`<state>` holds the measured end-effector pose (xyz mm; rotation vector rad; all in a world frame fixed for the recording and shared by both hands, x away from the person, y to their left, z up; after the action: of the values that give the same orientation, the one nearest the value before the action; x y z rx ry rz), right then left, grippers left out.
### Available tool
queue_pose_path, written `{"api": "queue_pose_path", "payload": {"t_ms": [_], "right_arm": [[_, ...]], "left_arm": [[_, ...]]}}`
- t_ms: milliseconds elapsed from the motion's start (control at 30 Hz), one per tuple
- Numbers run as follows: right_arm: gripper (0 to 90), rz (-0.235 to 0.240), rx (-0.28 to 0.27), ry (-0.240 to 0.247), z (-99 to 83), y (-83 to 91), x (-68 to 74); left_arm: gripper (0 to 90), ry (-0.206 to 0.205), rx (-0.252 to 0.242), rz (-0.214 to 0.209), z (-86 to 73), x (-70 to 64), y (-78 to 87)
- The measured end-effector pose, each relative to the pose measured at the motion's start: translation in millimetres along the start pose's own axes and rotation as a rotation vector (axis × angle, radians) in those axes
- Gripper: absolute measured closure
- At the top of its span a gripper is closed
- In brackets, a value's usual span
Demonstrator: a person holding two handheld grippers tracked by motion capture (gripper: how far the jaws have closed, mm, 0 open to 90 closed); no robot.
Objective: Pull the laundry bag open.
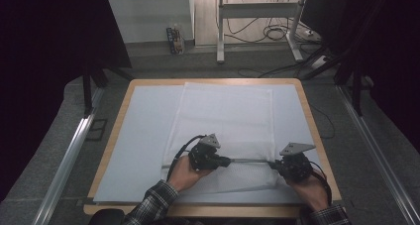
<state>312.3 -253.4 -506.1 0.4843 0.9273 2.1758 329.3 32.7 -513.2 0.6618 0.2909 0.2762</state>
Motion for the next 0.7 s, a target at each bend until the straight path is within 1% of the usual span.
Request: {"api": "queue_pose_path", "payload": {"t_ms": [33, 100, 133, 167, 200, 233, 300, 467, 533, 567, 633, 700], "right_arm": [[85.8, 0.006, -0.003, -0.004, -0.1, 0.3, -0.5], [85.8, 0.000, -0.002, -0.001, -0.2, 0.4, -0.7], [85.8, 0.008, -0.005, -0.006, -0.1, 0.3, -0.7], [85.8, 0.004, -0.003, -0.004, 0.0, 0.3, -0.4], [85.8, -0.002, 0.001, 0.001, -0.1, 0.0, -0.4], [85.8, 0.006, -0.001, -0.003, -0.2, -0.1, -0.7], [85.8, -0.002, 0.003, 0.003, -0.1, -0.2, 0.0], [85.8, 0.006, 0.001, 0.001, -0.6, -0.1, -0.3], [85.8, 0.002, 0.002, 0.004, -0.6, -0.1, -0.3], [85.8, -0.001, 0.003, 0.005, -0.9, 0.0, -0.9], [85.8, 0.004, 0.001, -0.007, -1.4, 1.0, -1.5], [85.8, -0.003, -0.002, 0.001, -1.1, 1.7, -1.4]], "left_arm": [[87.3, -0.002, 0.000, 0.003, -0.7, 0.3, 0.7], [87.2, 0.004, -0.005, -0.001, -2.7, 1.1, 2.5], [87.2, 0.007, -0.007, 0.000, -3.8, 1.7, 3.0], [87.2, 0.007, -0.005, 0.006, -4.9, 2.0, 3.5], [87.3, 0.010, -0.006, 0.002, -5.9, 2.5, 3.9], [87.2, 0.012, -0.007, -0.001, -6.8, 2.8, 4.2], [87.2, 0.012, -0.002, 0.009, -8.5, 2.9, 4.5], [87.2, 0.018, -0.006, 0.005, -10.9, 2.8, 6.2], [87.3, 0.012, -0.003, 0.019, -11.4, 2.2, 8.0], [87.2, 0.016, -0.005, 0.019, -11.9, 2.7, 9.1], [87.2, 0.029, -0.016, 0.012, -13.3, 4.1, 12.4], [87.2, 0.032, -0.019, 0.013, -14.9, 4.4, 14.2]]}}
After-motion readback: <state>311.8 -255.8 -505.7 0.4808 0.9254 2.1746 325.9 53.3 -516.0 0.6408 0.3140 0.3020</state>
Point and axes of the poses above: each handheld gripper's, and its own axes: y roughly backward along the jaws, z roughly out of its top, x roughly to its left, the point moved 2 cm from there along -y, roughly forward along the jaws, and after that the axes turned 6 degrees about -y, right-handed, at the moved point
